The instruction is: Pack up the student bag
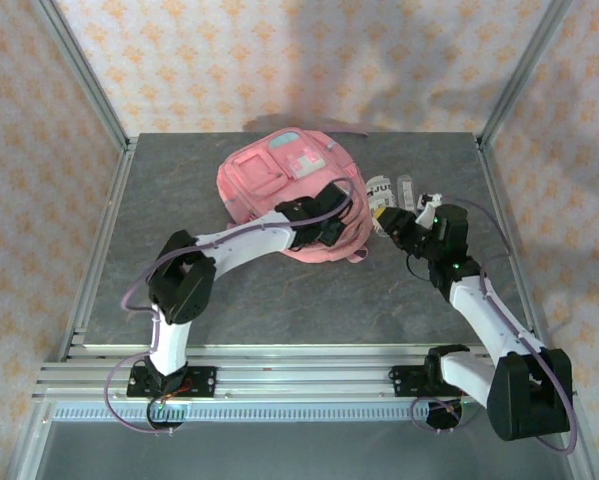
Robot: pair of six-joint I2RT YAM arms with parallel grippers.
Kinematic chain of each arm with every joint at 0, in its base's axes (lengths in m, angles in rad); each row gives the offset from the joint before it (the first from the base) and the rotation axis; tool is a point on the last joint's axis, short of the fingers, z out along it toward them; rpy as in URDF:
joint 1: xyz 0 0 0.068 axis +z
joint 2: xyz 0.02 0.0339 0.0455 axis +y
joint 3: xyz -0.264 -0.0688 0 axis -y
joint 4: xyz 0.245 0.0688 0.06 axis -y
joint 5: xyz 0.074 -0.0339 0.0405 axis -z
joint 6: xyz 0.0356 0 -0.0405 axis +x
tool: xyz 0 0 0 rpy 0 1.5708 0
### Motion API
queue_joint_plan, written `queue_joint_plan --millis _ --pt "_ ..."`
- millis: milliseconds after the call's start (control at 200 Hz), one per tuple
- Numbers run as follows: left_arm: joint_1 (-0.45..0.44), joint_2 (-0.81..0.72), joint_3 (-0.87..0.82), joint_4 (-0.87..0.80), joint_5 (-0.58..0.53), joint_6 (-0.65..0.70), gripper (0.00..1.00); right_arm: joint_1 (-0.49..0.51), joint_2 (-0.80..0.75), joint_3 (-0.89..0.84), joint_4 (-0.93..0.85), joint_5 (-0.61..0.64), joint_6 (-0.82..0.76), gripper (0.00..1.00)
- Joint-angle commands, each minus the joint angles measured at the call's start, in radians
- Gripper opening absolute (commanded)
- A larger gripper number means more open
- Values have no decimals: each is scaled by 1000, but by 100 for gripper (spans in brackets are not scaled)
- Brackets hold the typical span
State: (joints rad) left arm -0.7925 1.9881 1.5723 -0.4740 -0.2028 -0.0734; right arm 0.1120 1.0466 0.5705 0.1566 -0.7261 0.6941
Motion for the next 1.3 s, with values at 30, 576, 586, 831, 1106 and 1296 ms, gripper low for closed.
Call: queue_joint_plan --millis 30,576,586,831,1106,1296 --pt "11 55 19 34 -114 40 74 -3 -18 -19 -6 -5 -19 31" --pt "37 197 77 107 -216 96 66 -3 -17 -13 -7 -10 -15 31" --pt "37 199 78 108 -218 98 65 -3 -17 -13 -8 -10 -15 31" --pt "73 241 101 95 -174 86 0 -3 -14 -14 -5 -4 -10 31" --pt "93 100 119 81 -167 95 0 -4 -4 -41 20 4 2 31" --pt "122 -6 157 57 -171 97 0 -4 5 -59 54 -9 22 31"
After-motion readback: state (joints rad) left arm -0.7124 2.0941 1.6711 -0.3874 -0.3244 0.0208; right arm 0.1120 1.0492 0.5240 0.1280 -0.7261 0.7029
